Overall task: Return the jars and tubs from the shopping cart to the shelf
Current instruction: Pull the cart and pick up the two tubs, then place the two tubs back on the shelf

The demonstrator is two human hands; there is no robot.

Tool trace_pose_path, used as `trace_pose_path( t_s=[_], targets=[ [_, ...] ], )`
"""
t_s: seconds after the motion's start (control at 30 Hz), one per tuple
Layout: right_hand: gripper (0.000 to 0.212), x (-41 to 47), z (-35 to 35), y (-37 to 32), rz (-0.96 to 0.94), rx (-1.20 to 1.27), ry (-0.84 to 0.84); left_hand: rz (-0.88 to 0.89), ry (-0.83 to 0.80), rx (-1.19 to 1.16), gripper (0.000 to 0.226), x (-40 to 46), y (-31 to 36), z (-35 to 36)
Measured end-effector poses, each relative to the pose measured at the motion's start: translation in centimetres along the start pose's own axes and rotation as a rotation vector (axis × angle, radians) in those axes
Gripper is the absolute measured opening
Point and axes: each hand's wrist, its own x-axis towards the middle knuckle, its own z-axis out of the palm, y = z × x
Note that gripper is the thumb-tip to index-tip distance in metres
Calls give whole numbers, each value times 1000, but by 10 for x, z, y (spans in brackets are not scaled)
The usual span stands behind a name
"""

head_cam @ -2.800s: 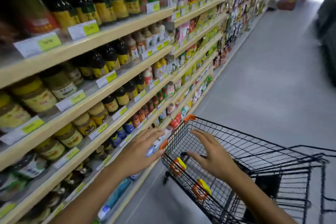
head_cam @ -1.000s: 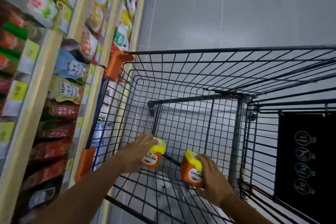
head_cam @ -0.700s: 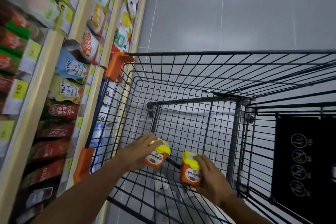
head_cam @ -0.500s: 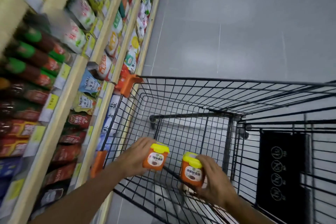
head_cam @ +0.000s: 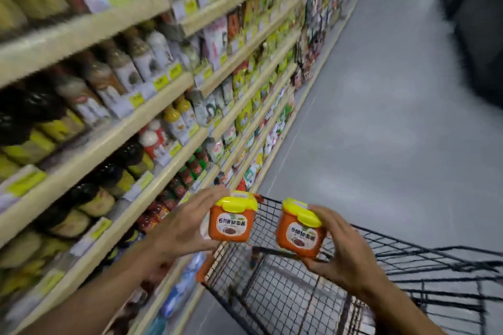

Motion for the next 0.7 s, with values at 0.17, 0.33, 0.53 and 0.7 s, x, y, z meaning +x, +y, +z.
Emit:
trace_pose_path(
  t_s=[0.17,0.33,0.53,0.7],
  targets=[
    [95,49,-56,-67,-229,13,81,-26,193,119,96,-46,43,-91],
    [94,81,-78,-138,-432,35,93,-103,359,239,94,-112,78,-155],
    [96,84,-73,-226,-637,61,87,-186,489,408,92,-214,119,-208],
    [96,68,-52,-307,-791,43,36,-262,557,524,91,-318,158,-236]
  ],
)
